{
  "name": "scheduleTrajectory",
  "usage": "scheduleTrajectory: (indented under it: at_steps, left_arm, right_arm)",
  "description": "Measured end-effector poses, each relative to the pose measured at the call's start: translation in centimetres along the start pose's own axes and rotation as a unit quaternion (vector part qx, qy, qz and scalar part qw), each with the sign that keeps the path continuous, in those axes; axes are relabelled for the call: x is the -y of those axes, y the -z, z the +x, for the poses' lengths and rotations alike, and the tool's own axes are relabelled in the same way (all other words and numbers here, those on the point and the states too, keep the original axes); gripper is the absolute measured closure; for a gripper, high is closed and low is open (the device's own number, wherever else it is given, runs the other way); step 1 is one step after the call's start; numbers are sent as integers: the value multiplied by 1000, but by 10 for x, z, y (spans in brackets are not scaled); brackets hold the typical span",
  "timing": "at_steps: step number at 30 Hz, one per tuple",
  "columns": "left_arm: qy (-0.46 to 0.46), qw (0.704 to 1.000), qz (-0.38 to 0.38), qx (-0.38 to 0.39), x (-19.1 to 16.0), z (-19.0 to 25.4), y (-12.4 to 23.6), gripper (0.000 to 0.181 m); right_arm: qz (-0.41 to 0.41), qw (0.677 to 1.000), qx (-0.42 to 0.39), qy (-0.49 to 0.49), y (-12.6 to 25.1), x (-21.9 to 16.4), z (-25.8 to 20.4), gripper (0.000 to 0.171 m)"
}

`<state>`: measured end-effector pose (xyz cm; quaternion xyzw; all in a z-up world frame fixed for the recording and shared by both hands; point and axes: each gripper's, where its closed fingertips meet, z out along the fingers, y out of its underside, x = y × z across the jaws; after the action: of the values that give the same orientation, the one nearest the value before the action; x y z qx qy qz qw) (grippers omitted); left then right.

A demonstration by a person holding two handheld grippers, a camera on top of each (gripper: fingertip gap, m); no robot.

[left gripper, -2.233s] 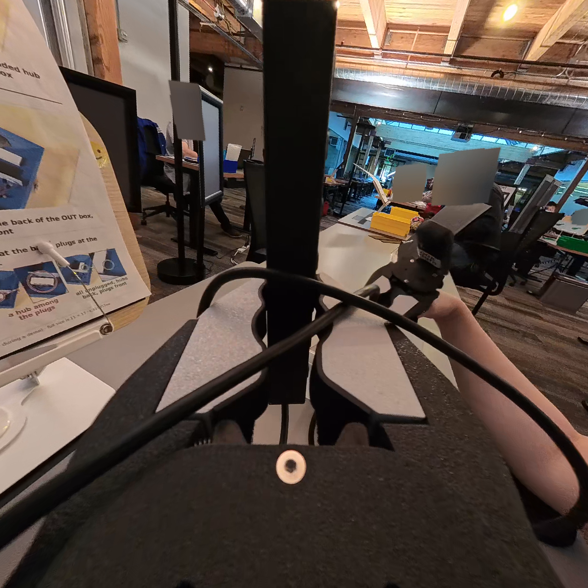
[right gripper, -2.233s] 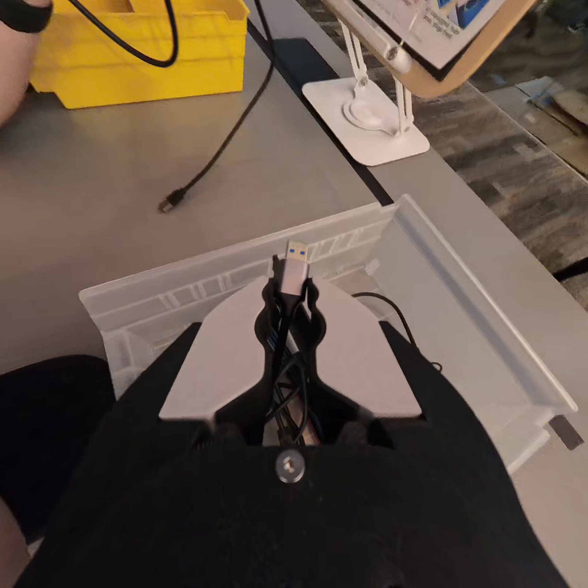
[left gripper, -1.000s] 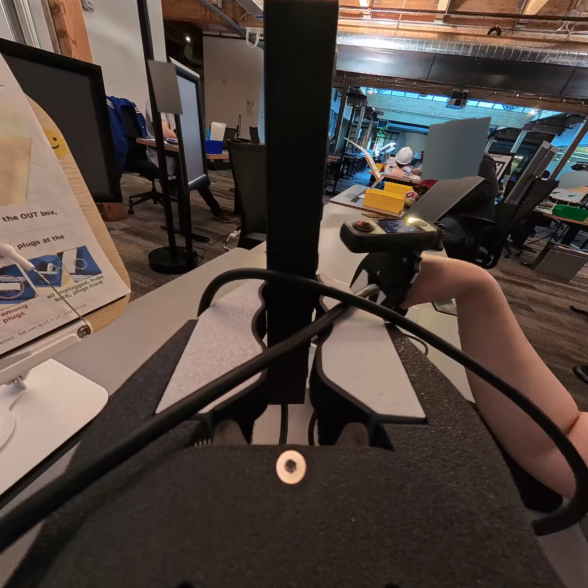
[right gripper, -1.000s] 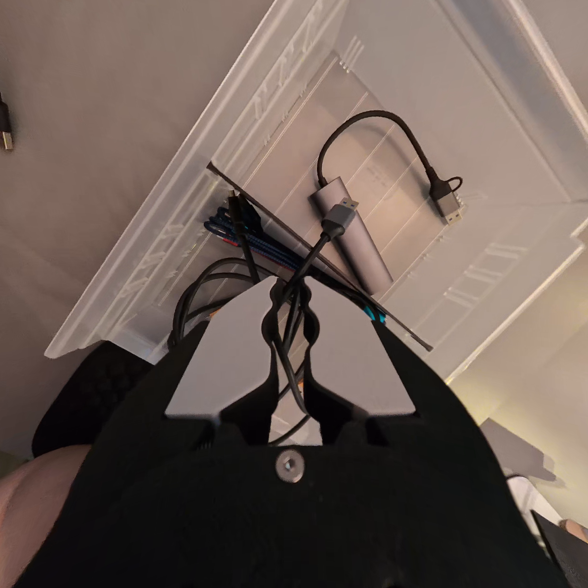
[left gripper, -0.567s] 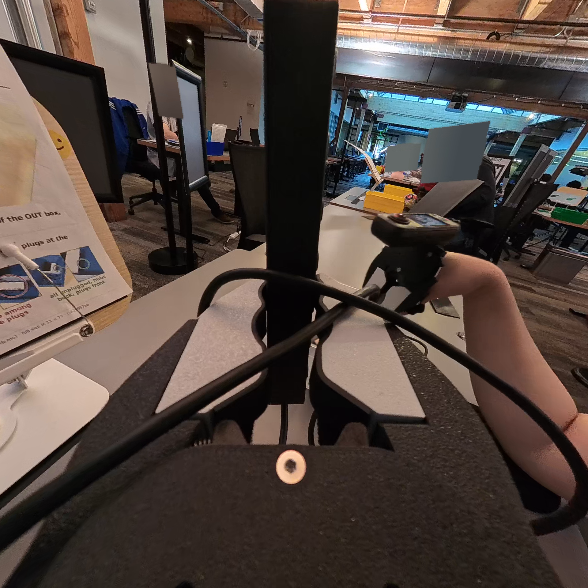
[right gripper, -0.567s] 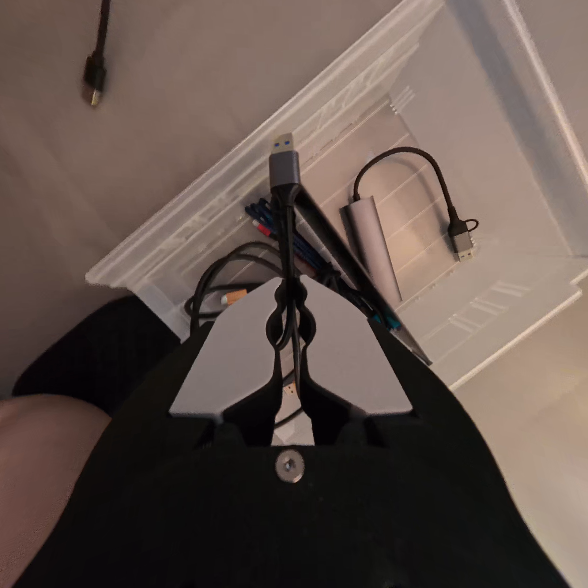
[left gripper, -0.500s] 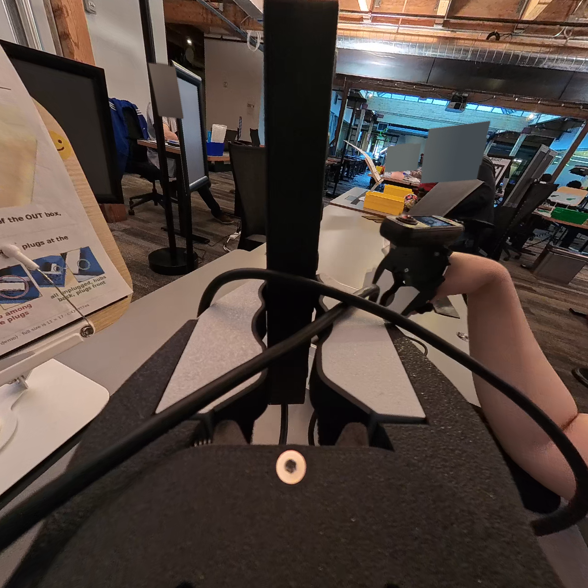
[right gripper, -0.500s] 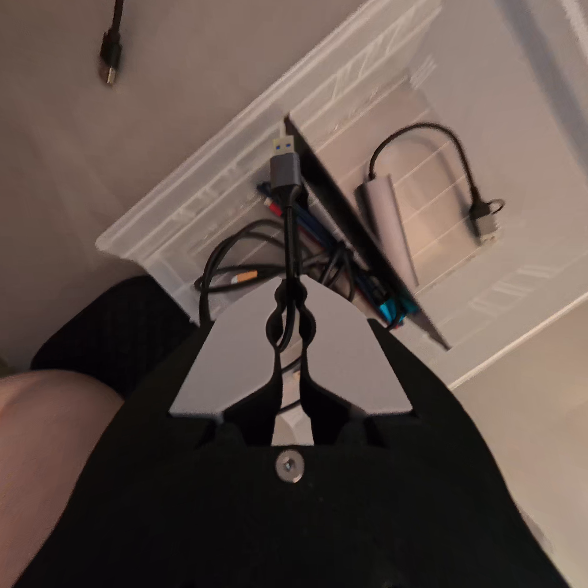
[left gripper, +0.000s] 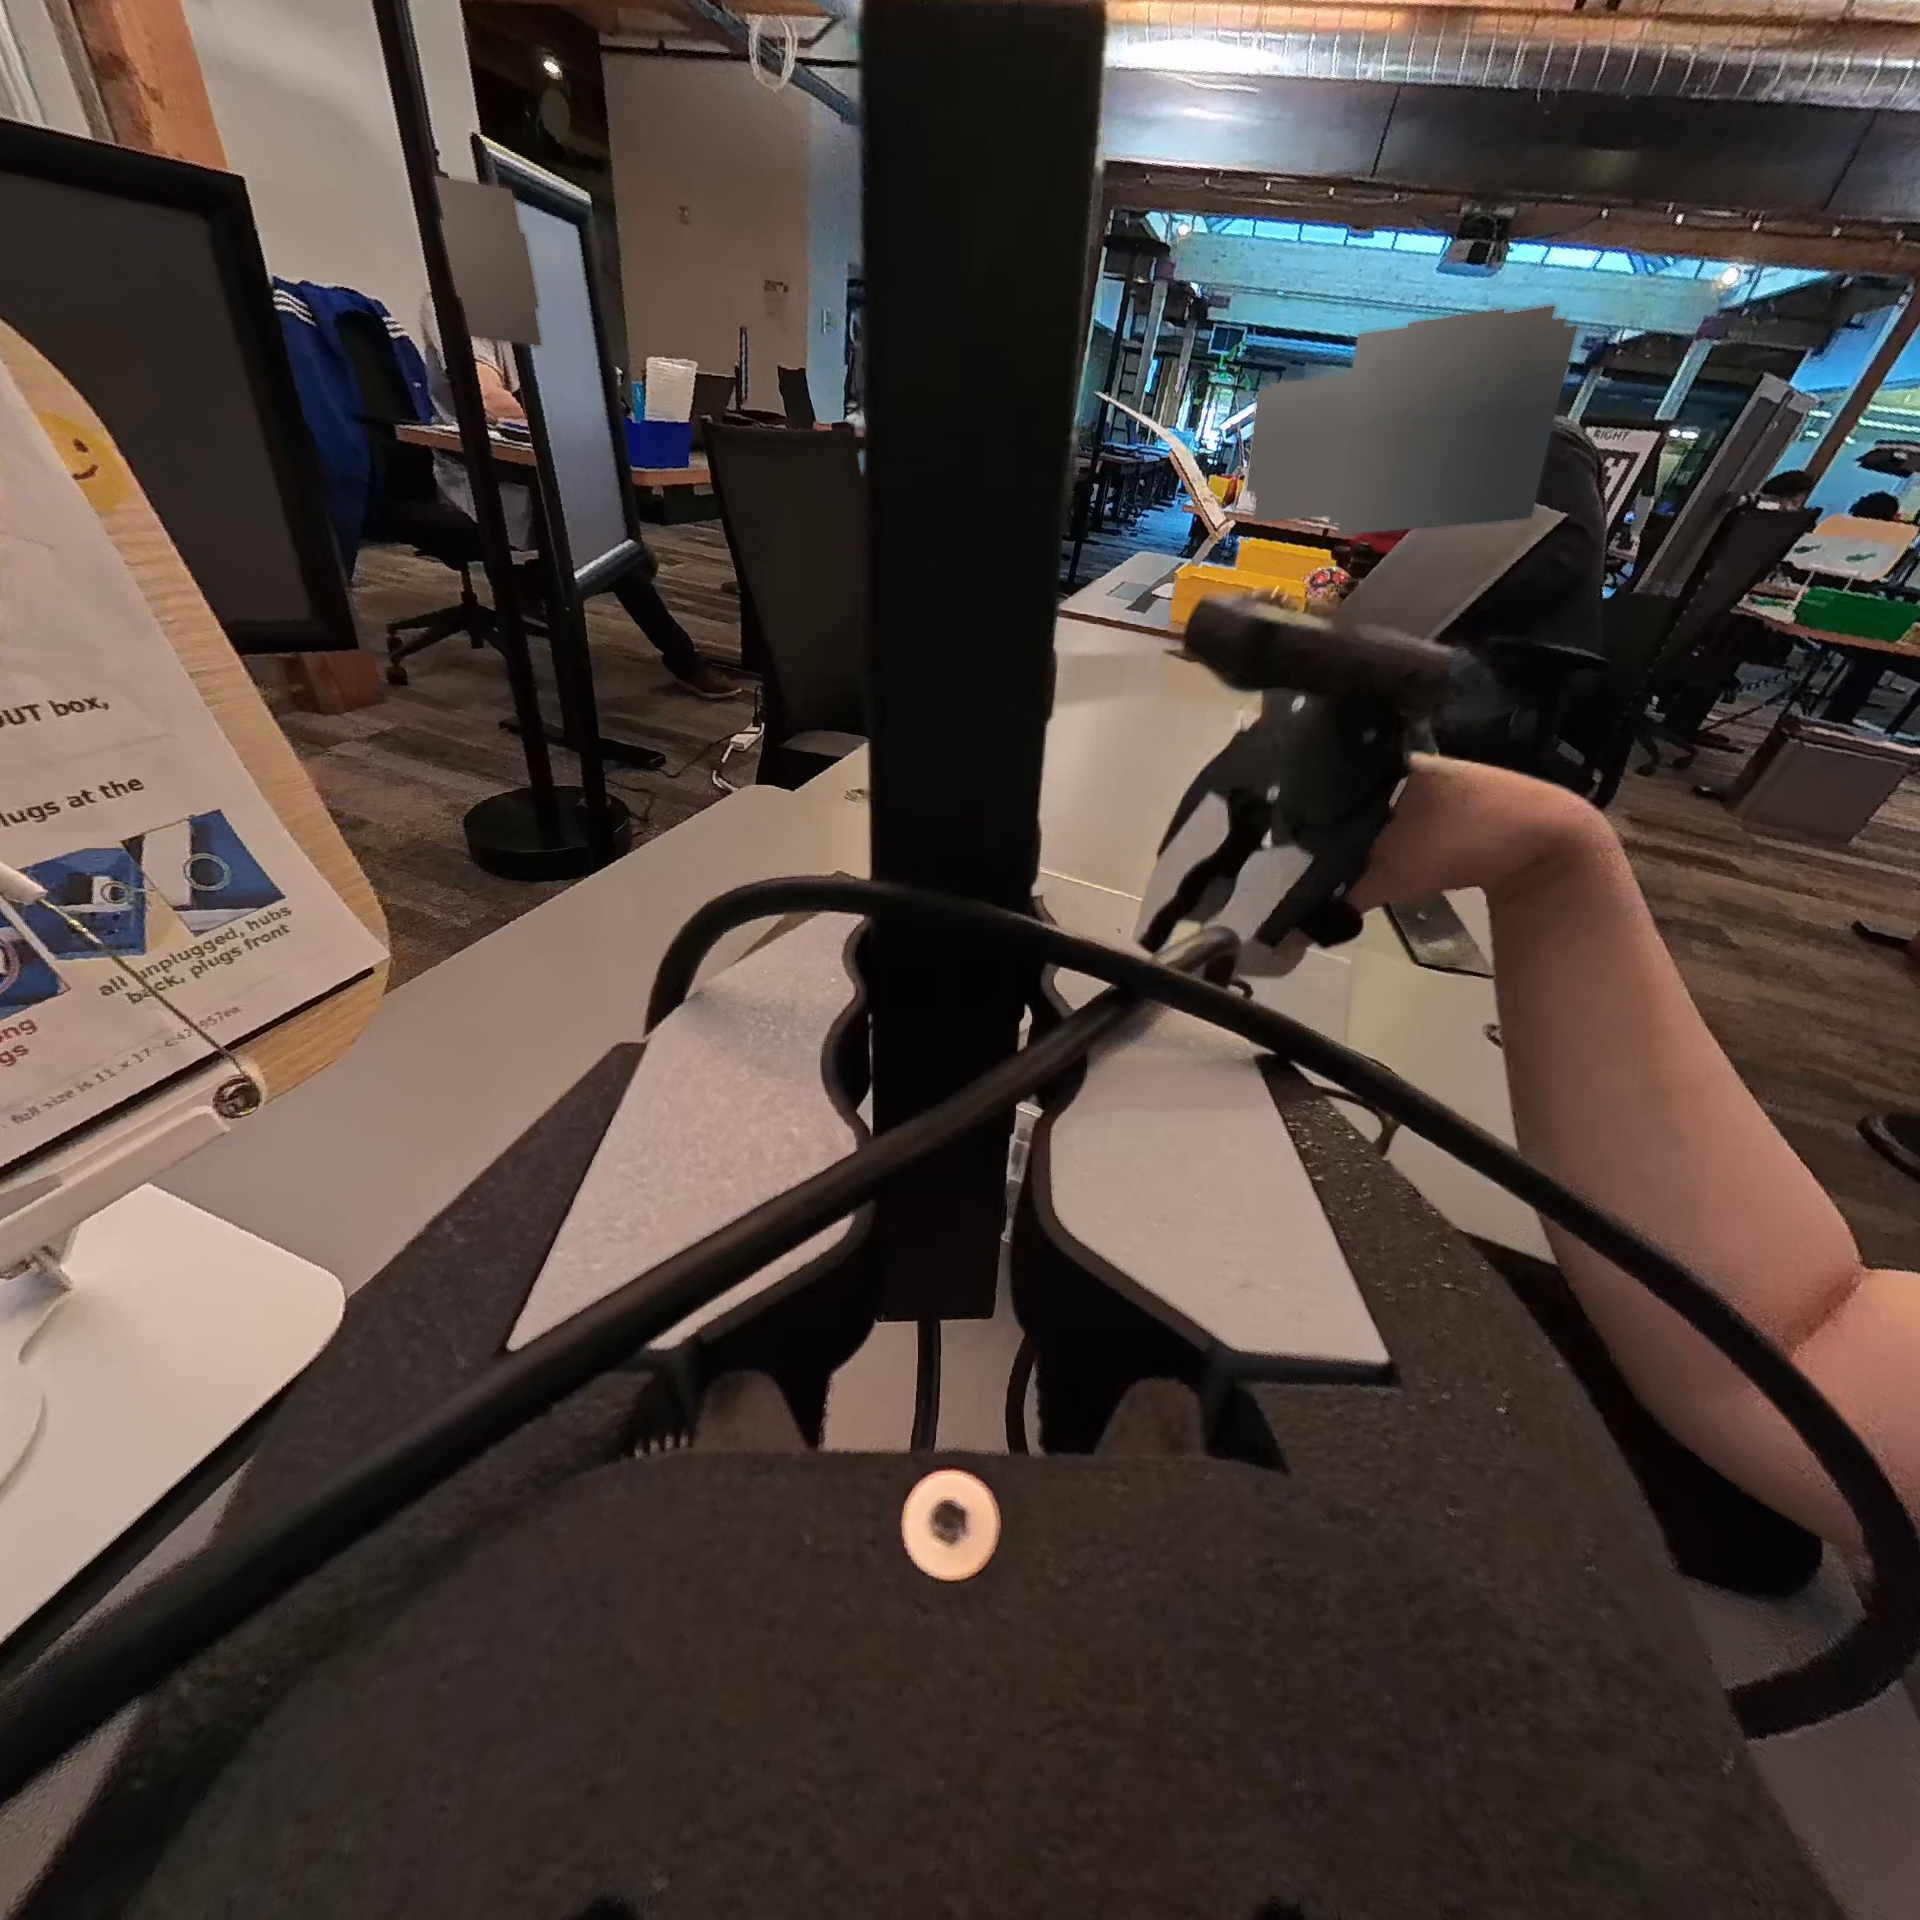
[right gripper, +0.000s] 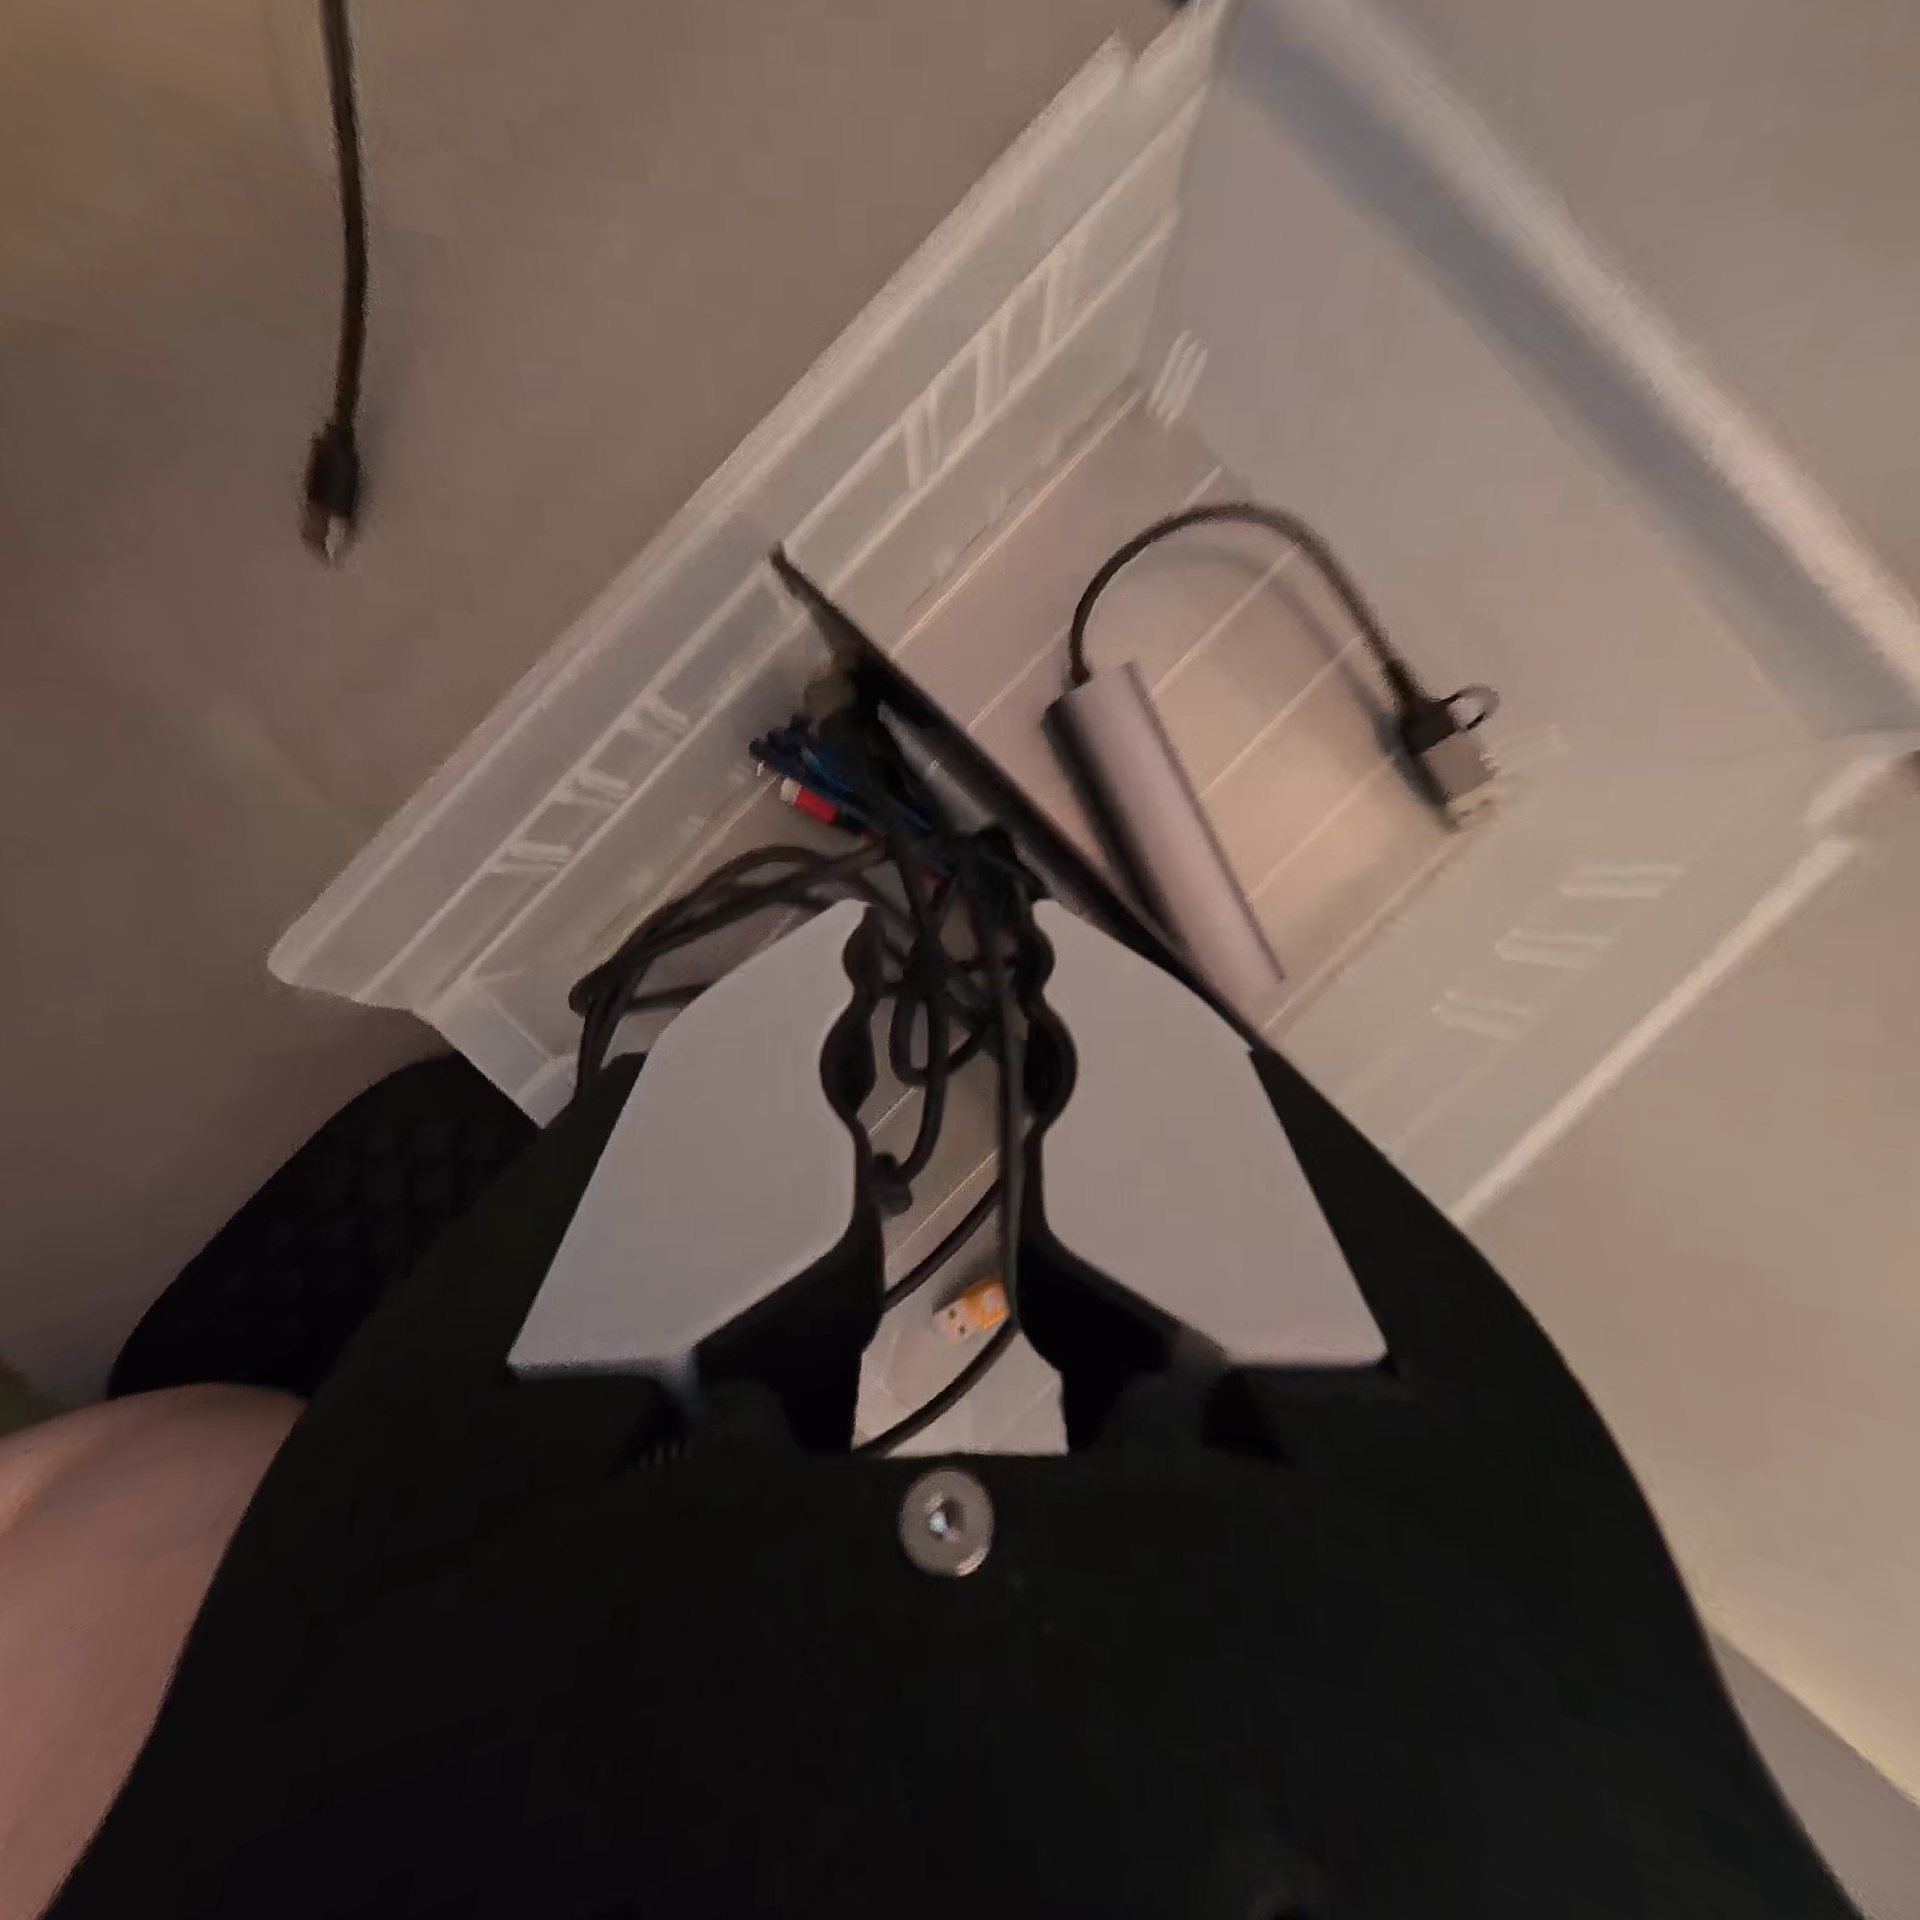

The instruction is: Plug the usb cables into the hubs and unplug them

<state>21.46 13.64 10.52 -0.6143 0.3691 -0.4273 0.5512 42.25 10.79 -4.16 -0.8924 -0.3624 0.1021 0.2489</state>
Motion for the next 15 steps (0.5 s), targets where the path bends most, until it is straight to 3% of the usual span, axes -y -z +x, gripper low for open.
scheduleTrajectory:
  at_steps: [4,7,8,10,15]
  left_arm:
    - [4,1000,-7,-23,-1,7,-1,156]
    - [8,999,-2,-39,3,13,2,156]
    - [7,999,-2,-43,4,15,3,156]
    - [-5,999,-9,-41,4,17,5,154]
    - [-51,998,-28,15,4,13,5,157]
  right_arm:
    - [183,976,-65,94,49,65,-11,143]
    - [341,924,3,175,70,118,-65,118]
    - [369,908,41,193,69,130,-85,107]
    - [376,895,100,217,56,148,-115,101]
    - [435,851,230,184,47,191,-169,71]
